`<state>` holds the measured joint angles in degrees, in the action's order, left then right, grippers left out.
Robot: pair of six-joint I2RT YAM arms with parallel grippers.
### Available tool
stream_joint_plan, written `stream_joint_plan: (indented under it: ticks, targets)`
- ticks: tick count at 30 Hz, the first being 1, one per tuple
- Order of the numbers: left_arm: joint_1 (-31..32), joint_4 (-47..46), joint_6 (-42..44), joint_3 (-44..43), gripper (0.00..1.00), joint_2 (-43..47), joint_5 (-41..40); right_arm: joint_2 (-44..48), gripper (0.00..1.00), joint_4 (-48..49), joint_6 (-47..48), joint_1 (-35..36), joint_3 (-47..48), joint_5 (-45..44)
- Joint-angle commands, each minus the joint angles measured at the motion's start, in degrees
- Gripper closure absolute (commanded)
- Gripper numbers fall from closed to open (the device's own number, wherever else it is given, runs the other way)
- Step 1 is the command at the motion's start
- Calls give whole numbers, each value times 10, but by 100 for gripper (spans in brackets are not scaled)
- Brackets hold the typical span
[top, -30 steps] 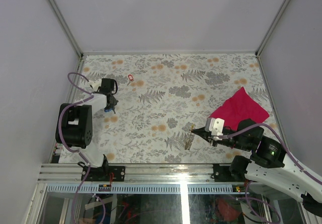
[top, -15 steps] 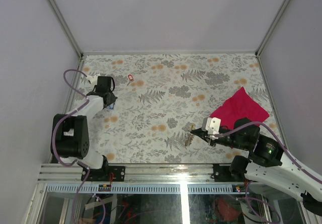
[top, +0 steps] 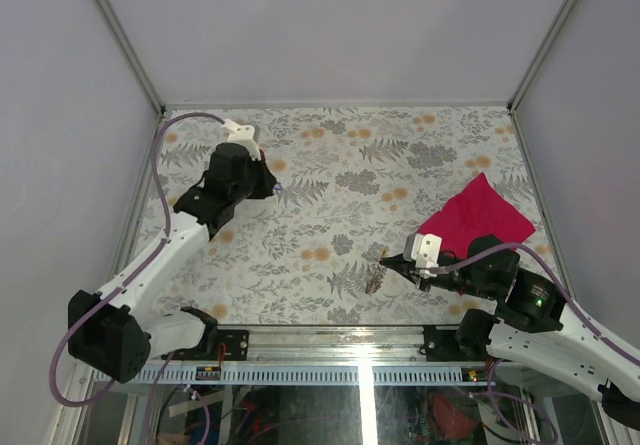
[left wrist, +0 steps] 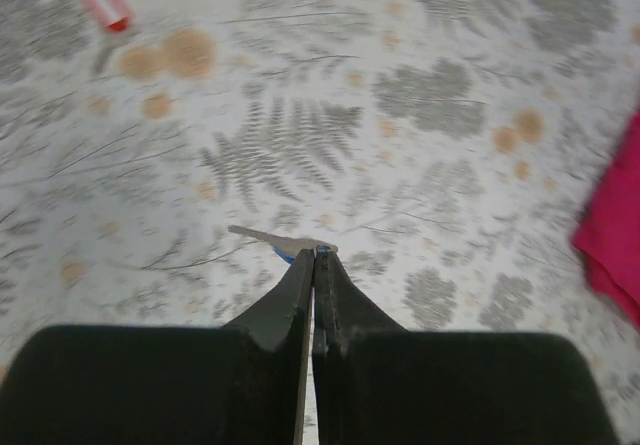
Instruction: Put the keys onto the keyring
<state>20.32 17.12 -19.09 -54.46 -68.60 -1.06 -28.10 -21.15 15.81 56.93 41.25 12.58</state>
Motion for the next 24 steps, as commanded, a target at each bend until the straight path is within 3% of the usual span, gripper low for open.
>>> stream_joint_plan:
  ticks: [1, 14, 24]
  targets:
    - [65, 20, 40, -61, 100, 6, 26, 2, 100, 41, -11, -2, 12, -15]
    - [287, 28, 122, -185, 100, -35, 98, 17, 100, 79, -43, -2, 3, 9]
    - [328, 58, 176, -221, 100, -13, 354, 85, 100, 121, 42, -2, -27, 44]
